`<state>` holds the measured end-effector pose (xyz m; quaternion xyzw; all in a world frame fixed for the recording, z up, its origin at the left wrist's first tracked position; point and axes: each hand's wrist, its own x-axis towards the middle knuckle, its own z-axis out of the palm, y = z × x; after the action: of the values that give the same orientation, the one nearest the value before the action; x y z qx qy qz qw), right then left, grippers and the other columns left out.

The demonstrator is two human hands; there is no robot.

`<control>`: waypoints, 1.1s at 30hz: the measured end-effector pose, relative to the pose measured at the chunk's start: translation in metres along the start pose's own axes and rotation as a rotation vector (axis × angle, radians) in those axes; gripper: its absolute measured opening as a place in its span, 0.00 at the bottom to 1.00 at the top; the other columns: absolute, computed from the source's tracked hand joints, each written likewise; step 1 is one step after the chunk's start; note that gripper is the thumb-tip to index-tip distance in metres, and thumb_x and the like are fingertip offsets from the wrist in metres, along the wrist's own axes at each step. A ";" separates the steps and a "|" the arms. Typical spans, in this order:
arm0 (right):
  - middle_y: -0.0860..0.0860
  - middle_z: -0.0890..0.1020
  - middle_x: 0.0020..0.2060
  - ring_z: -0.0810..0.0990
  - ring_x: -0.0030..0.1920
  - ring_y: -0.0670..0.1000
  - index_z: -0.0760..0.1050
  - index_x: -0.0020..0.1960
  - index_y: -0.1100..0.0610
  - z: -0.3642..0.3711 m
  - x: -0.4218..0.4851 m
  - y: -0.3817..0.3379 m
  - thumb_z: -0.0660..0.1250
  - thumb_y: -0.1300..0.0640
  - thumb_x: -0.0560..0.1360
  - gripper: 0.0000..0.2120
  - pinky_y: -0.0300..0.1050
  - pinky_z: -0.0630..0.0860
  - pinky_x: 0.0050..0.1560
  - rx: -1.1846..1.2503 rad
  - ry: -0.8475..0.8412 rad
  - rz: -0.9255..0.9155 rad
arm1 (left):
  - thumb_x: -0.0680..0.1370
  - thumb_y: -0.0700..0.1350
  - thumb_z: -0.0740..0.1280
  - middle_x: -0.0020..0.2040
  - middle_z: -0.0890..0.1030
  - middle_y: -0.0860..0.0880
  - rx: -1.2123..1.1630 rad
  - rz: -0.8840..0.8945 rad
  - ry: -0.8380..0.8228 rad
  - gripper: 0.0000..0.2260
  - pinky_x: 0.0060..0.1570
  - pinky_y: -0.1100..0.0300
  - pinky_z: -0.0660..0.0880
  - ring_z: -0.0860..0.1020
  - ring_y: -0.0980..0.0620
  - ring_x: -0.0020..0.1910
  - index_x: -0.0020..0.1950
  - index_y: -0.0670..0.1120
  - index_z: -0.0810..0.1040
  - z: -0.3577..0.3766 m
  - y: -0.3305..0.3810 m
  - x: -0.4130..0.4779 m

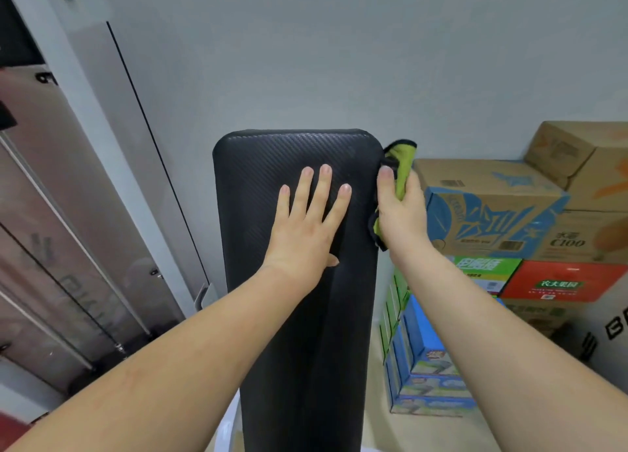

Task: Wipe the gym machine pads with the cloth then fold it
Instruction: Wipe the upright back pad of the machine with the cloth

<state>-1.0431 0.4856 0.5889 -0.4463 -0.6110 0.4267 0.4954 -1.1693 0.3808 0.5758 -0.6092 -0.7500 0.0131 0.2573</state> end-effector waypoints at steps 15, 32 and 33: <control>0.53 0.78 0.68 0.74 0.70 0.58 0.68 0.78 0.52 -0.023 -0.175 0.157 0.53 0.36 0.84 0.29 0.57 0.68 0.74 -0.186 -0.130 0.640 | 0.74 0.66 0.72 0.82 0.34 0.38 -0.017 0.003 -0.054 0.56 0.79 0.34 0.49 0.37 0.33 0.81 0.84 0.47 0.36 -0.010 0.004 0.004; 0.54 0.88 0.53 0.84 0.53 0.54 0.85 0.56 0.55 0.023 -0.166 -0.003 0.53 0.42 0.84 0.25 0.57 0.80 0.57 0.123 -0.368 0.602 | 0.74 0.51 0.71 0.60 0.80 0.57 -1.247 -0.282 -0.137 0.29 0.59 0.52 0.79 0.81 0.54 0.56 0.73 0.60 0.65 0.014 -0.038 -0.140; 0.53 0.87 0.50 0.83 0.50 0.53 0.84 0.54 0.55 0.023 -0.161 -0.003 0.53 0.44 0.85 0.24 0.56 0.80 0.55 0.028 -0.247 0.545 | 0.75 0.49 0.70 0.60 0.80 0.55 -1.185 -0.285 -0.046 0.28 0.58 0.53 0.78 0.80 0.50 0.56 0.73 0.58 0.66 0.012 -0.051 -0.133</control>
<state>-1.0482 0.3271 0.5522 -0.5316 -0.5184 0.6035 0.2906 -1.2042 0.2492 0.5330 -0.5419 -0.7093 -0.4278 -0.1423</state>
